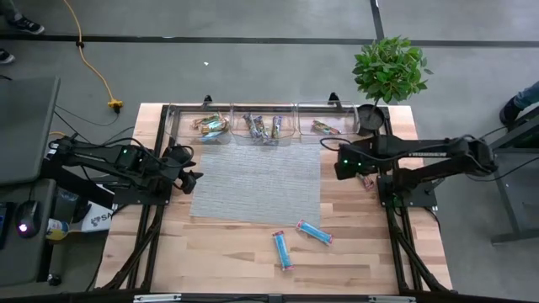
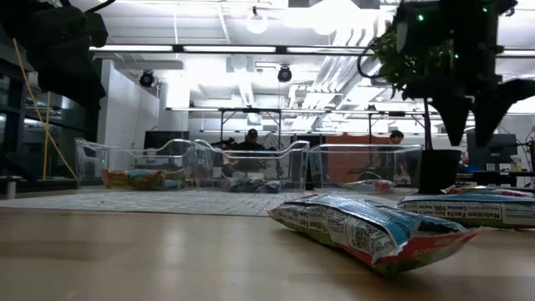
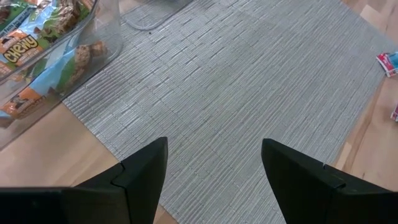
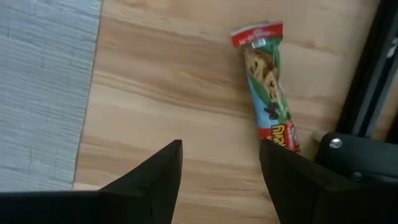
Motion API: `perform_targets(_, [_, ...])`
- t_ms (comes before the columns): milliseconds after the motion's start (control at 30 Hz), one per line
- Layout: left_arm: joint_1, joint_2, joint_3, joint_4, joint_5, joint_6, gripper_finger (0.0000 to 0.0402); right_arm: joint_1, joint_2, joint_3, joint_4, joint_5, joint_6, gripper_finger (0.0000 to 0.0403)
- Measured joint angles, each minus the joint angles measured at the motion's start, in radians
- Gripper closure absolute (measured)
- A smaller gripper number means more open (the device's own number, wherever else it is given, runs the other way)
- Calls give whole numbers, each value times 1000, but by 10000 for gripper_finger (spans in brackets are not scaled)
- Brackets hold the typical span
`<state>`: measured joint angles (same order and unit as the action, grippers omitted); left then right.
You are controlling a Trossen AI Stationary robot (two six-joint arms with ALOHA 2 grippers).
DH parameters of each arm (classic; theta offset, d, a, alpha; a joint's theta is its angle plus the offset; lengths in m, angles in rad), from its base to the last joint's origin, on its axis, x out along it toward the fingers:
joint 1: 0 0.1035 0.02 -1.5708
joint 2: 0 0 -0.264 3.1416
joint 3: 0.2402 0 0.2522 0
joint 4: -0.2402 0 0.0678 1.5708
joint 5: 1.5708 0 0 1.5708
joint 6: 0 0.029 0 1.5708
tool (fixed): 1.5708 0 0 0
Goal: Pick and place Granola Bars by type
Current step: Put the red granola bar into the right transparent bin
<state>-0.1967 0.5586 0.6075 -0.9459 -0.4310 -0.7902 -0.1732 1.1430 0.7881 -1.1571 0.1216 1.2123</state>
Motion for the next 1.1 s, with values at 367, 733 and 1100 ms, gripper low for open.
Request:
perform_targets(367, [0,0,0,0,-3,0,145,-128,2,-151,56,-91,-164,203])
perform_targets(733, [0,0,0,0,1,0,145,-307,2,-149,67,-75,-397,203])
perform_targets(1100, [0,0,0,0,2,0,145,-438,89,-148,133,-155,-623,203])
